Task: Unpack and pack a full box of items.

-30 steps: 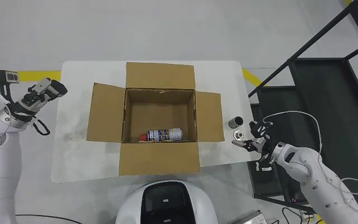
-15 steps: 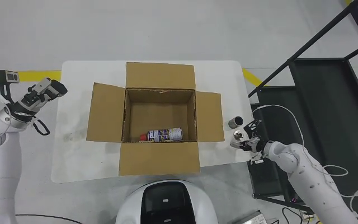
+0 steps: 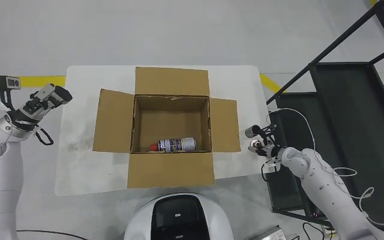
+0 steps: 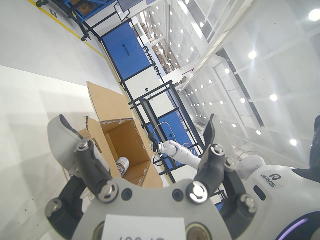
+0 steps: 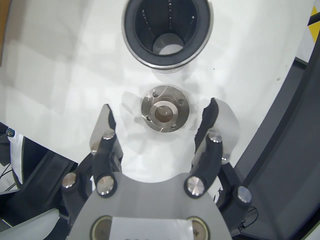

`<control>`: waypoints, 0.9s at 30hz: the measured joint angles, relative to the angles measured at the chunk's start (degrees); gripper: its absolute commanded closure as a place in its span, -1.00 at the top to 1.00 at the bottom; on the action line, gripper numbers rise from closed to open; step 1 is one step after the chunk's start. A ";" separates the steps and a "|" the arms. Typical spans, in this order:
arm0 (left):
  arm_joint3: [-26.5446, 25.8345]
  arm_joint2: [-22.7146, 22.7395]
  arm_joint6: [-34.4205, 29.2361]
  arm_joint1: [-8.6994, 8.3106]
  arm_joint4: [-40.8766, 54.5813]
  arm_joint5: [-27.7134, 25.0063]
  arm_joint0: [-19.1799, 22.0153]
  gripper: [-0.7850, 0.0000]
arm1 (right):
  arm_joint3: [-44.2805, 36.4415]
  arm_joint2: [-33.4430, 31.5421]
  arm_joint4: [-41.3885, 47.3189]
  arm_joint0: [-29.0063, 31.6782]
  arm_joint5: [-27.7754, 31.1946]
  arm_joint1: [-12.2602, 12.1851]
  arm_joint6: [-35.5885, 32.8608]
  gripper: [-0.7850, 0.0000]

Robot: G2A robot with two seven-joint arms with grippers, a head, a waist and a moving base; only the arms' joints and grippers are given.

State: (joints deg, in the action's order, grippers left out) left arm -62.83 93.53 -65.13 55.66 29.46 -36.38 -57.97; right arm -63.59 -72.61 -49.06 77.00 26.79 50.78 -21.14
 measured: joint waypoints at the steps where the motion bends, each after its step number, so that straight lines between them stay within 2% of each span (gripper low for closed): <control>1: 0.00 0.00 0.00 0.00 0.00 0.00 0.00 1.00 | 0.36 0.21 -0.55 -0.23 -0.22 0.08 0.17 -0.29; 2: 0.00 0.00 0.00 0.00 0.00 0.00 0.00 1.00 | 0.56 0.37 -0.79 -0.34 -0.22 0.15 0.35 -0.44; 4: 0.00 0.00 0.00 0.00 0.00 0.00 0.00 1.00 | 0.92 0.64 -1.36 -0.52 -0.22 0.27 0.81 -1.00; 15: 0.00 0.00 0.00 0.00 0.00 0.00 0.00 1.00 | -1.26 -0.93 -4.75 0.85 -1.33 0.08 3.75 -1.00; 27: 0.00 0.00 0.00 0.00 0.00 0.00 0.00 1.00 | -5.28 -3.72 -5.63 3.96 -0.49 -0.49 2.10 -1.00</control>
State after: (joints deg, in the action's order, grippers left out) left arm -62.83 93.53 -65.13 55.66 29.46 -36.38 -57.97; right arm -68.88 -76.33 -54.69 80.96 26.30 50.29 -19.05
